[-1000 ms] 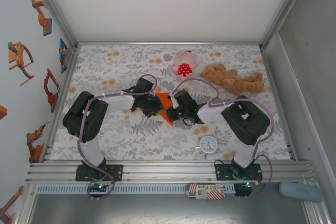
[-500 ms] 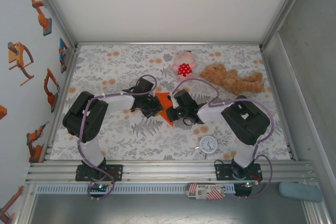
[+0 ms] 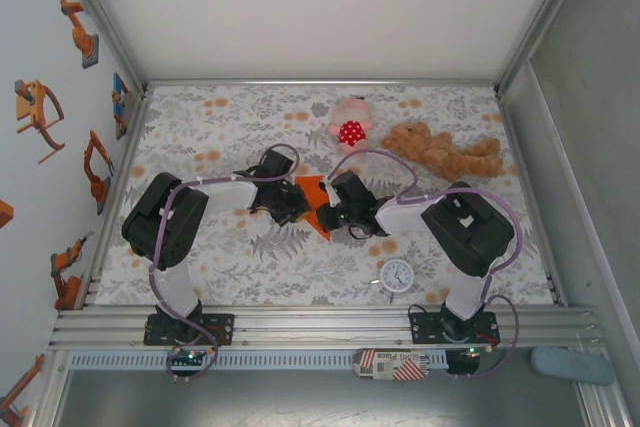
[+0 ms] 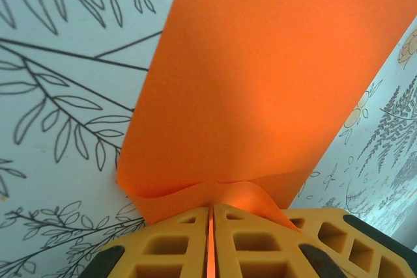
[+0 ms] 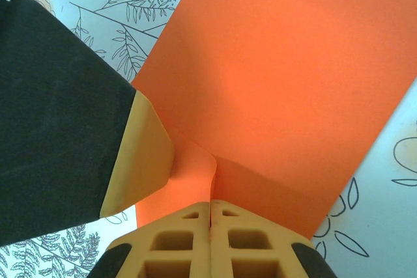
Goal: Fold a paper plane with a square sheet of paper (pick it up from the middle)
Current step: Third fold the triangle at the center of the table.
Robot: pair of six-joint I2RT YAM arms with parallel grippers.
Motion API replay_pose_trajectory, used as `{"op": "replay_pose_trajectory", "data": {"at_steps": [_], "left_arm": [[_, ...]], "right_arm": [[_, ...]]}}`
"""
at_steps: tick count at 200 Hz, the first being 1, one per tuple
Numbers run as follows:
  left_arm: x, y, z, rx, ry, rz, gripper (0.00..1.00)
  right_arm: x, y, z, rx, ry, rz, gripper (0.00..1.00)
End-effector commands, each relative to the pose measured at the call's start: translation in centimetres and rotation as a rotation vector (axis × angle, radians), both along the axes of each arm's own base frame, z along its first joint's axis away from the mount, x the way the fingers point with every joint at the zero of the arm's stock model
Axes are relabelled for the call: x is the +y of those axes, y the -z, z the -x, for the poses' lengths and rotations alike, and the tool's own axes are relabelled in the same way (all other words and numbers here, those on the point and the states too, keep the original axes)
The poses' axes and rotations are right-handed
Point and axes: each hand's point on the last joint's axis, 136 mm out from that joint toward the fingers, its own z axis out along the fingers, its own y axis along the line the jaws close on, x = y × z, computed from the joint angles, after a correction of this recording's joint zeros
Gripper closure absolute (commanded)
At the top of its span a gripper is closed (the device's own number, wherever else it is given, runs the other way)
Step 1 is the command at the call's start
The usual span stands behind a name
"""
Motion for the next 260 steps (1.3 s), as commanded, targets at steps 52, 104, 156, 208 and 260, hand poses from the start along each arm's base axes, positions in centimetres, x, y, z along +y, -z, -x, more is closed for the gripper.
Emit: {"op": "replay_pose_trajectory", "data": {"at_steps": [52,104,156,208,260], "left_arm": [[1.6,2.1,1.0,0.044,0.012,-0.109,0.9],[1.9,2.9,1.2,0.056,0.011,-0.121,0.91],[1.7,3.0,1.2,0.055,0.014,-0.109,0.91],[1.6,2.9,1.2,0.054,0.017,-0.1,0.91],[1.6,3.0,1.2,0.057,0.016,-0.103,0.91]], "right_arm": [[-0.7,0.3,0.1,0.072,0.043,0.055,0.98],[-1.7,-2.4,-0.3,0.072,0.097,0.056,0.83],[-3.5,-5.7,-0.4,0.05,0.162,-0.017,0.7],[-0.7,-5.9,1.7,0.159,0.072,-0.169,0.89],[1.7,-4.3,2.9,0.224,0.024,-0.19,1.0]]}}
